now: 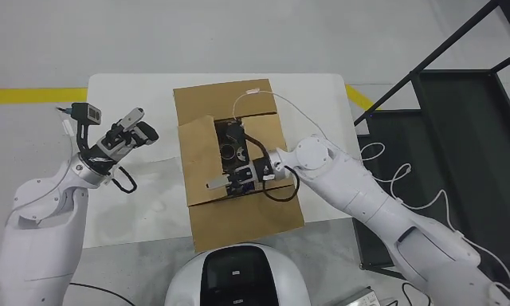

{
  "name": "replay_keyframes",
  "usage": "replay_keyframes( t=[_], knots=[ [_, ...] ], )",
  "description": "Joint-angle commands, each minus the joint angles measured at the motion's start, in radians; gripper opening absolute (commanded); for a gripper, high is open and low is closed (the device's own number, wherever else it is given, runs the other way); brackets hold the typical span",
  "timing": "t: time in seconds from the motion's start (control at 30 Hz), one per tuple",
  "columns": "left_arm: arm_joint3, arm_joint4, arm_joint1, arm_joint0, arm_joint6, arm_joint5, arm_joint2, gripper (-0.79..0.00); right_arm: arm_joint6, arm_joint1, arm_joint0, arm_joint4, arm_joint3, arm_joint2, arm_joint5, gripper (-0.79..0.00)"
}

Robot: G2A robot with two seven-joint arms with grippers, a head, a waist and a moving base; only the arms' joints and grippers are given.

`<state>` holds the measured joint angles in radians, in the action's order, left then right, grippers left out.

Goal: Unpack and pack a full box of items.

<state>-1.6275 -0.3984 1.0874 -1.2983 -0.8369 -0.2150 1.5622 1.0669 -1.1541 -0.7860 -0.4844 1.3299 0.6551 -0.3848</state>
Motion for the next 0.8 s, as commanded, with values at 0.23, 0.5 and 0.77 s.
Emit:
replay_keyframes(
  t=[0.23,0.5,0.77],
  knots=[
    [-0.049,-0.034,-0.005,-0.034,0.021,-0.02,0.048,0.0,-0.026,-0.03,-0.001,-0.012,0.066,-0.018,-0.064,0.0],
    [-0.102,-0.075,-0.008,-0.051,0.013,-0.02,0.063,0.0,-0.087,-0.116,0.078,0.036,-0.009,-0.135,-0.102,0.0],
    [-0.112,-0.077,-0.008,-0.039,0.009,-0.012,0.045,0.0,-0.048,-0.178,0.121,0.015,-0.091,-0.193,-0.117,0.0]
  ],
)
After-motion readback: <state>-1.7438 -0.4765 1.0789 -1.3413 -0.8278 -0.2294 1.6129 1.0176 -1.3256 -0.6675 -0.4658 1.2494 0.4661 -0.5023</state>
